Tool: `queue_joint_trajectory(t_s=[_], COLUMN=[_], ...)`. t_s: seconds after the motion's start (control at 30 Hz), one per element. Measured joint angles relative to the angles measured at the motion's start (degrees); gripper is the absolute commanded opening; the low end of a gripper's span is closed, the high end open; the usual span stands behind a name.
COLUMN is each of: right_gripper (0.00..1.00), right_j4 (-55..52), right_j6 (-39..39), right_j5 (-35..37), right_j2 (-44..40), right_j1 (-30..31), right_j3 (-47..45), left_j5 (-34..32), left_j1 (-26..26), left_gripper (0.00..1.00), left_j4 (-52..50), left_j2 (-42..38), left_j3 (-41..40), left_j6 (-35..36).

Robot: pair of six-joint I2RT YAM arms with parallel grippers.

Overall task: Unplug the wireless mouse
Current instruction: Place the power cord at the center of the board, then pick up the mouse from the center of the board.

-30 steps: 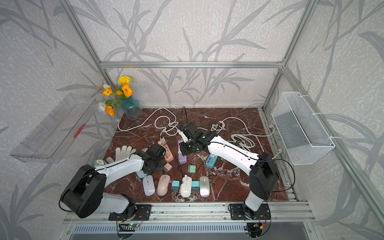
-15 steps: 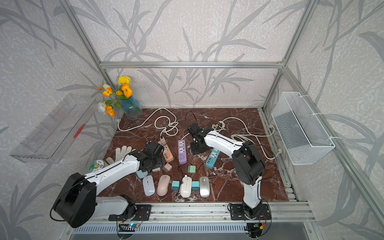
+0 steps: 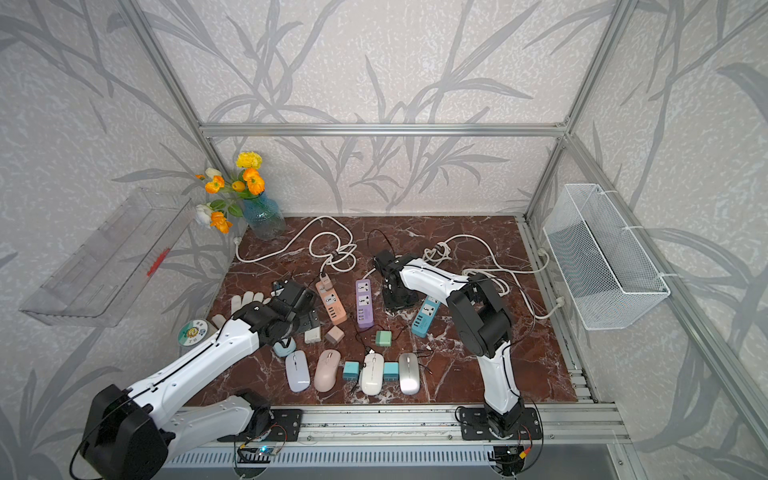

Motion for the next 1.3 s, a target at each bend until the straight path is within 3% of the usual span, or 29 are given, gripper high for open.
queue_joint_trajectory(t_s=[0.13,0.3,0.47,0.63,0.8,0.97,1.17,1.3], right_gripper=[0.34,0.35,0.35,0.35,0.35,0.35,0.36,0.37], right_j4=[0.9,4.4,9.5,15.4,17.0,19.9,19.3,16.8], right_j6=[-0.7,-2.9,-4.6,-6.9,-10.6,-11.0,-11.1,-11.9], right_j5=[-0.5,-2.5,-4.8,-10.9,-12.9,-14.1,-12.0,-8.5], right_j2=[-2.6,-12.3,-19.6,-21.8,-20.3,-15.0,-1.9,5.4], right_j1=[-0.2,-0.3,-0.3,-0.2,3.8,7.6,8.8,10.9], right_j3=[-1.1,-5.9,-8.0,-10.9,-8.3,-3.2,10.0,19.0], left_j5=[-3.1,-3.5,-0.3,4.9,5.9,7.2,10.8,14.2], left_j1=[1.7,6.2,11.0,13.5,15.2,15.8,18.7,20.8], left_gripper=[1.00,1.00,1.00,0.87,0.86,0.85,0.70,0.67], left_j4=[-5.9,-9.9,-7.6,0.4,1.3,3.7,8.8,12.5], left_j2=[-1.5,-2.1,-3.6,-1.5,4.8,5.4,8.3,9.8], left_j3=[0.0,-0.6,-2.1,-1.8,1.3,1.4,1.4,1.4], left_j6=[-4.3,-6.3,-3.0,2.8,4.5,5.4,5.8,5.8])
